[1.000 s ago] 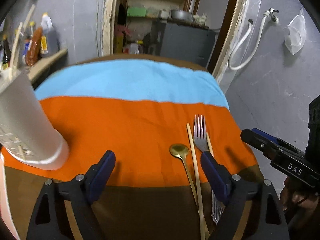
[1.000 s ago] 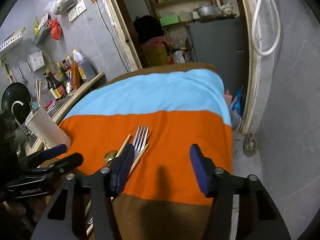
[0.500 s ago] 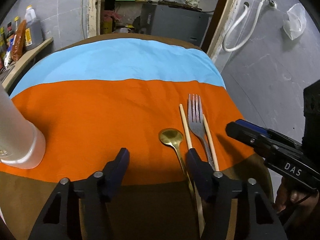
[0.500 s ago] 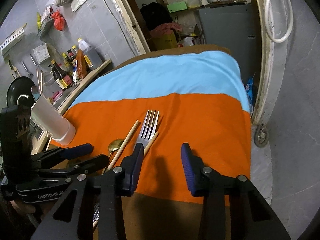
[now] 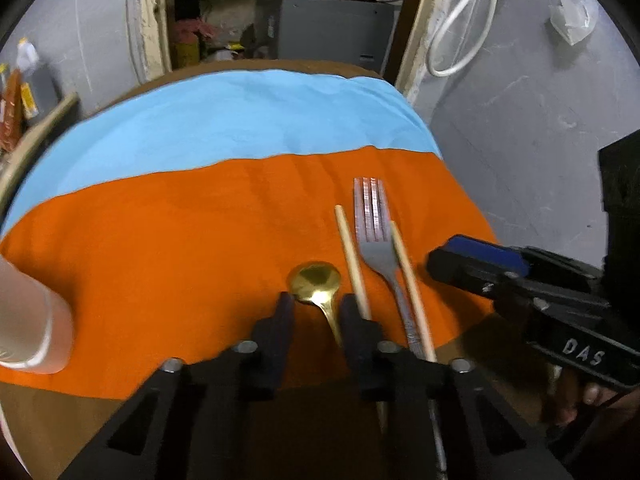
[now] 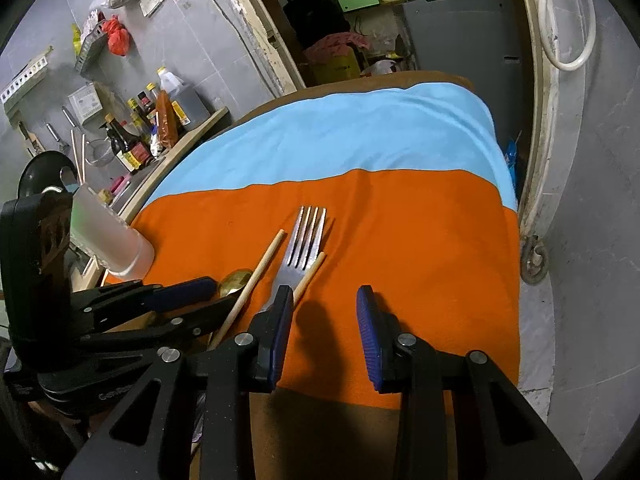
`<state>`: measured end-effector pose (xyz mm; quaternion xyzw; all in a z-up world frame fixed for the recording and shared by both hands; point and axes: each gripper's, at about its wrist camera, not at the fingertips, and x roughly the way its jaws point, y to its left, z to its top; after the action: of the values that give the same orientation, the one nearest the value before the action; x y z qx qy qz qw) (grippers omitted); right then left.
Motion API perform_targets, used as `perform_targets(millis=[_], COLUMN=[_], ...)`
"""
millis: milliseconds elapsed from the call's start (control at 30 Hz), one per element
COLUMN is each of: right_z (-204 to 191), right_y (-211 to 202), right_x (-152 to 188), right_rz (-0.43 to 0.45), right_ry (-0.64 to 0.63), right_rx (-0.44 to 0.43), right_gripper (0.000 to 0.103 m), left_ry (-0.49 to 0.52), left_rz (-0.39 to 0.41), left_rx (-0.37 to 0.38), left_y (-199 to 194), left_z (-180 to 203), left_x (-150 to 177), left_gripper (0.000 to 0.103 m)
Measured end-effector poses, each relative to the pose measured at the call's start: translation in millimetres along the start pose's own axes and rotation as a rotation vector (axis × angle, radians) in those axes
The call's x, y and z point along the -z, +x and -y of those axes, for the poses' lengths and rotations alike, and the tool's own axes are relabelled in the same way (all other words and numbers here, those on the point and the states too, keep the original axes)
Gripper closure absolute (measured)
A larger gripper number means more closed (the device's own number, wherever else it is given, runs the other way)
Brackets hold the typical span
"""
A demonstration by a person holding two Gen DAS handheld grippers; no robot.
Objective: Organize utensils
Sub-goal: 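Close the left gripper on a gold spoon while the right gripper grasps a chopstick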
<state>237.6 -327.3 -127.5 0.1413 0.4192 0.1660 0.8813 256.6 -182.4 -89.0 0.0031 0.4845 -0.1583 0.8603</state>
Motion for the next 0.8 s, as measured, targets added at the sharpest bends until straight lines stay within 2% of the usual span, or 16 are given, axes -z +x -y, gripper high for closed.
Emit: perform_targets(millis=[133,367,567,800], right_z=[-2.3,-8.4,-20.5,-20.5], right_y=[4.7,20.0,29.7,25.7], right_x=[-0.9,-4.8,-11.9,-5.1], right_rz=[-0.026,-0.085,-0.148,-0.199], right_ry=[-0.003,-0.002,-0.008,0.040], right_rx=[-0.024,-0.053,-0.012,0.006], right_gripper=[0.078,0.079,0.079,0.090], left_ry=[-0.043,-0.067,-0.115,-0.129], left_rz=[-0.009,-0.015,-0.038,-0.045], left_rx=[0.028,0.016,0.031,0.037], left_y=[-1.7,-10.8,-14.6,-14.2], left_z=[-8.6,-22.0,-35.1,-36.7], left_x=[1.1,9.4,11.5,12.5], left_gripper=[0.096,0.097,0.097,0.097])
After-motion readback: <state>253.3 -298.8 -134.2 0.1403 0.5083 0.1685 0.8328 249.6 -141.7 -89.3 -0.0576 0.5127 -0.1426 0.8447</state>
